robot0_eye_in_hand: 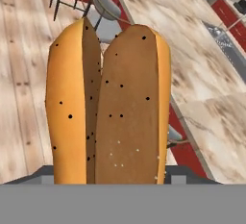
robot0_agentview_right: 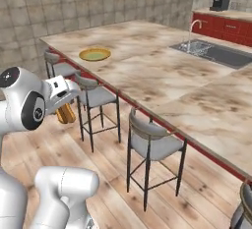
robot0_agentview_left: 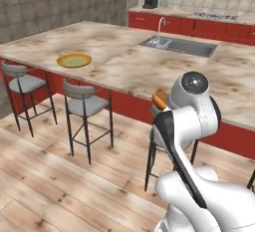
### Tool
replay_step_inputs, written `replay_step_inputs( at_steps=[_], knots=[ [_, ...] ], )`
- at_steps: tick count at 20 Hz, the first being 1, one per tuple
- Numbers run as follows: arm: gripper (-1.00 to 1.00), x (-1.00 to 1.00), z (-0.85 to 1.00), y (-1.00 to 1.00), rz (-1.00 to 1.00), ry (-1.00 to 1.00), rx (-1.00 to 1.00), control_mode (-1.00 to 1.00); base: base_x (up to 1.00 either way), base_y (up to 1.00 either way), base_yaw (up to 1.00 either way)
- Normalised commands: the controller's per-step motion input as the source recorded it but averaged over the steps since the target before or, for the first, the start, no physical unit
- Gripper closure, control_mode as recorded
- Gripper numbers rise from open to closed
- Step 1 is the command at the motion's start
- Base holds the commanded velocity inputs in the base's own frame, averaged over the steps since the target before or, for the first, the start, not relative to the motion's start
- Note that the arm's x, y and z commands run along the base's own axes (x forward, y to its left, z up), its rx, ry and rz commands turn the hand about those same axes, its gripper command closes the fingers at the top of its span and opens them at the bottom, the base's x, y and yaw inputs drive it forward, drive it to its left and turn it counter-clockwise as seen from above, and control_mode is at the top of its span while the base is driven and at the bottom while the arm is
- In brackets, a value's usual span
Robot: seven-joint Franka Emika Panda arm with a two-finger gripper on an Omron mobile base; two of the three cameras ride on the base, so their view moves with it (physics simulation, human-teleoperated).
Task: Move the hot dog bun to the plate on the dining table and place the condiment next to that plate. Then navigate to the fridge and take the sausage and place it on the plate as well.
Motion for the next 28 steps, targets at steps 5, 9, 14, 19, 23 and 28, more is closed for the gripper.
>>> replay_step_inputs(
  at_steps=[5,9,14,19,23,28],
  knots=[
    [1.00,0.00,0.00,0.00,0.00,0.00,0.00,1.00,1.00,1.00,-0.29],
    [1.00,0.00,0.00,0.00,0.00,0.00,0.00,1.00,1.00,1.00,-0.29],
    [1.00,0.00,0.00,0.00,0.00,0.00,0.00,1.00,1.00,1.00,-0.31],
    [1.00,0.00,0.00,0.00,0.00,0.00,0.00,1.00,1.00,1.00,-0.34],
    [1.00,0.00,0.00,0.00,0.00,0.00,0.00,1.00,1.00,0.97,-0.38],
    [1.00,0.00,0.00,0.00,0.00,0.00,0.00,1.00,1.00,0.97,-0.42]
  ],
)
